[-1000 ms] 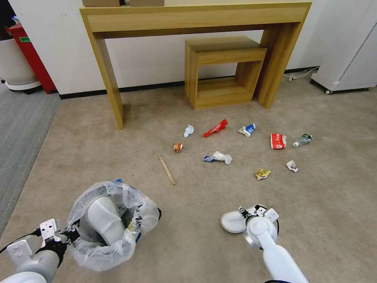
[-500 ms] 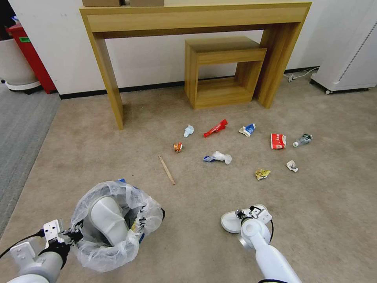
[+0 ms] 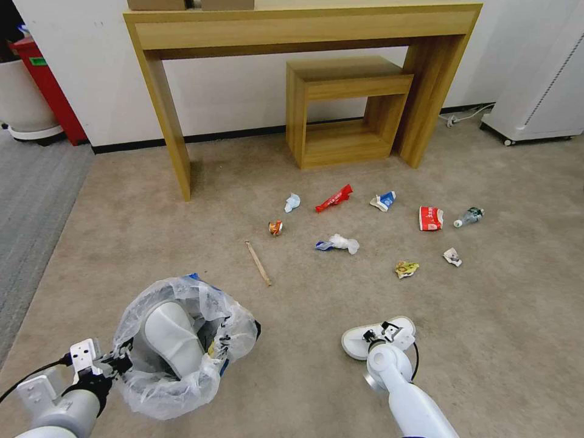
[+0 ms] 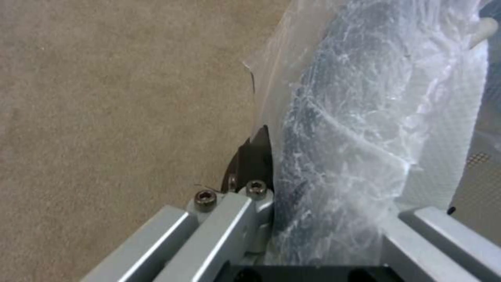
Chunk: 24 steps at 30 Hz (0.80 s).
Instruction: Pick up the trash bin and place the garbage on the floor into it.
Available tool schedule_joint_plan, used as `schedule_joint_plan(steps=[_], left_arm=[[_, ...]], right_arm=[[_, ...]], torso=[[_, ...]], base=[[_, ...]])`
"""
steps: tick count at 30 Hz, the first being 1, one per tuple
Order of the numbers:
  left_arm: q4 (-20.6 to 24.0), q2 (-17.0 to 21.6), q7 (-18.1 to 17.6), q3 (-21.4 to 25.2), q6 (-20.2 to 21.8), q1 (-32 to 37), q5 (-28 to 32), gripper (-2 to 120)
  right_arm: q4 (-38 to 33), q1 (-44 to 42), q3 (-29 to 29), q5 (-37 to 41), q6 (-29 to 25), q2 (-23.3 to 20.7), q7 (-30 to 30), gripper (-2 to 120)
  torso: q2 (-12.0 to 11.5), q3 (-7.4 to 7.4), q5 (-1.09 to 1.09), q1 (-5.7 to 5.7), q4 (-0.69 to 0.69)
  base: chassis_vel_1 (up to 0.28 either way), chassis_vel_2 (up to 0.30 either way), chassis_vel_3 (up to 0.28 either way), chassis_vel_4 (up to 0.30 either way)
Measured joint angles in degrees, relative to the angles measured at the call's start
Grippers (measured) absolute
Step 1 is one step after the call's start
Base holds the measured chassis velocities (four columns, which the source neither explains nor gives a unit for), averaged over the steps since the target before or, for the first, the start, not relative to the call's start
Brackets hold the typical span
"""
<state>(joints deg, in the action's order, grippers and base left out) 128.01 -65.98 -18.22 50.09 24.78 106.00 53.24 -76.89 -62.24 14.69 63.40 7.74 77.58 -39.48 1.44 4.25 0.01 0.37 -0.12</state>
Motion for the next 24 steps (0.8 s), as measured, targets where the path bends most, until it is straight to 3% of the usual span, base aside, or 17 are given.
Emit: schedule_joint_plan(steps=[3, 11, 19, 22, 23, 24], left_arm=[[0.01, -0.03, 0.19, -0.07, -0.30, 0.23, -0.29, 0], [-0.59, 0.03, 0.24, -0.17, -0.62, -0.05, -0.52, 0], [-0.99, 0.34, 0.00, -0.17, -0.36, -0.47, -0.46, 0], [-0.35, 0.37, -0.16, -0.24, -0.05, -0.47, -0.37, 0], [-0.35, 0.37, -0.16, -0.24, -0.05, -0.47, -0.37, 0], [0.07, 0.39, -0.19, -0.28, 0.07, -0.43, -0.29, 0]], right_arm=[[0.53, -0.01, -0.09, -0.67, -0.26, -0.10, 0.59, 0], [0.10, -0.93, -0.13, -1.97, -3.06, -1.03, 4.41, 0], [-13.61, -5.59, 1.18, -3.32, -8.90, -5.88, 12.23, 0], [-22.96, -6.76, 1.00, -3.16, -10.31, -10.01, 15.40, 0], [-22.96, -6.76, 1.00, -3.16, -10.31, -10.01, 15.40, 0], [-27.24, -6.83, 0.51, -2.85, -10.83, -12.91, 17.12, 0]], torso=[[0.00, 0.00, 0.00, 0.00, 0.00], [0.00, 0.01, 0.01, 0.00, 0.00], [0.00, 0.00, 0.01, 0.00, -0.01], [0.00, 0.00, 0.00, -0.01, -0.01], [0.00, 0.00, 0.00, -0.01, -0.01], [0.00, 0.00, 0.00, 0.00, 0.00]], base=[[0.000, 0.000, 0.000, 0.000], [0.000, 0.000, 0.000, 0.000], [0.000, 0.000, 0.000, 0.000], [0.000, 0.000, 0.000, 0.000], [0.000, 0.000, 0.000, 0.000], [0.000, 0.000, 0.000, 0.000]])
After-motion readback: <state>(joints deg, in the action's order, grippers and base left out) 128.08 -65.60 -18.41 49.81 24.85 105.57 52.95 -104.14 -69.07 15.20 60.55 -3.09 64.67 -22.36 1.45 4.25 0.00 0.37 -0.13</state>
